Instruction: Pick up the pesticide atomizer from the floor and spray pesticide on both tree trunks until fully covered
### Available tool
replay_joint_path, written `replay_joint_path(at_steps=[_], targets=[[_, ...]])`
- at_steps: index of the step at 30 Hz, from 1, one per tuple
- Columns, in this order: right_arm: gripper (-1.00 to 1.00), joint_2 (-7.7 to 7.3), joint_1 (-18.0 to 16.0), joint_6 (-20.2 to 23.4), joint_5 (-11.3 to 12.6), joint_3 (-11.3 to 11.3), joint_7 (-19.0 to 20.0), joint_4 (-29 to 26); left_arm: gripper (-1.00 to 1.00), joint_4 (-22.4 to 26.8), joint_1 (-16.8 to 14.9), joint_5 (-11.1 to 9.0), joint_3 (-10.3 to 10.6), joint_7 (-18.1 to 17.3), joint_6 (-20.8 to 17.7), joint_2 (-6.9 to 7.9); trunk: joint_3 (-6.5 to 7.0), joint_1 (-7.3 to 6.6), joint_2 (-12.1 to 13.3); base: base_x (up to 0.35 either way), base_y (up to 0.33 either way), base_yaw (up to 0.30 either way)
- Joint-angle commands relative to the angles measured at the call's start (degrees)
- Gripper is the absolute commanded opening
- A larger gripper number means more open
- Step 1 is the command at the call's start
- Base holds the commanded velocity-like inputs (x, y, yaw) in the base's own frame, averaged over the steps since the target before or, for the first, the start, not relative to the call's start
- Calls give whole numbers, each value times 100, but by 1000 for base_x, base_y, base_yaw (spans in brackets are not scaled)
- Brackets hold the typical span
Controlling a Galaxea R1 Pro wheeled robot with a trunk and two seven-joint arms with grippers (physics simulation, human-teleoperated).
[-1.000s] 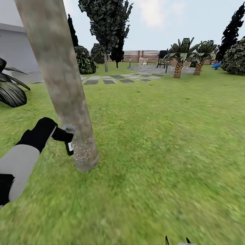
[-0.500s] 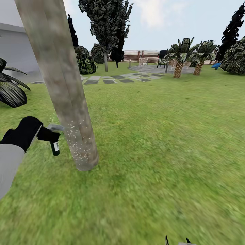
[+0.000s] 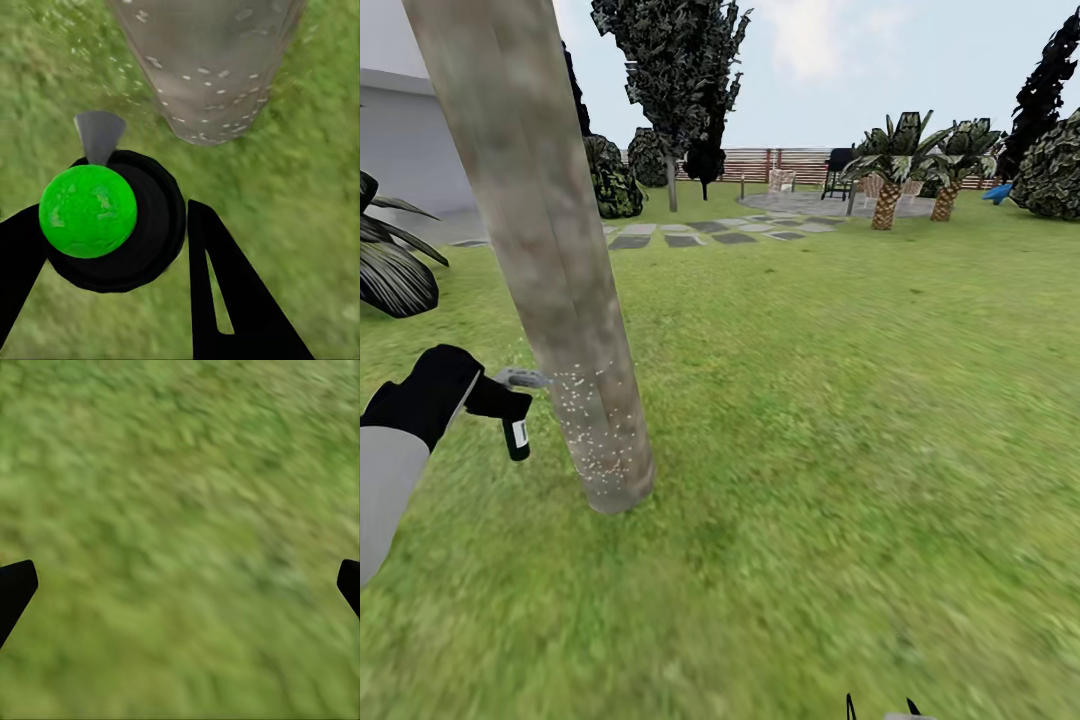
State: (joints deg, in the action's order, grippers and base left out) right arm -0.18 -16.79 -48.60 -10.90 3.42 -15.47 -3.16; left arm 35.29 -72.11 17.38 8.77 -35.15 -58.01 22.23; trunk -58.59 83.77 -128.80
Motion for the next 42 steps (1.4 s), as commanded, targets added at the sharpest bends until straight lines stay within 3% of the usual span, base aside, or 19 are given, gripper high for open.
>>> replay_joint_path(at_steps=[1,10,21,42], targets=[[100,0,0,0,0,0,0,0,-100,-27,10,-1,1,0,5,-1,0,0,0,13,10,0],[100,0,0,-9,0,1,0,0,-100,-11,396,4,-16,8,17,-27,0,0,0,1,1,0],[100,9,0,-9,0,1,0,0,-100,4,409,2,-34,17,17,-55,0,0,0,-61,-139,153],[100,0,0,-9,1,1,0,0,-100,12,409,5,-42,45,9,-71,0,0,0,-11,-269,3]])
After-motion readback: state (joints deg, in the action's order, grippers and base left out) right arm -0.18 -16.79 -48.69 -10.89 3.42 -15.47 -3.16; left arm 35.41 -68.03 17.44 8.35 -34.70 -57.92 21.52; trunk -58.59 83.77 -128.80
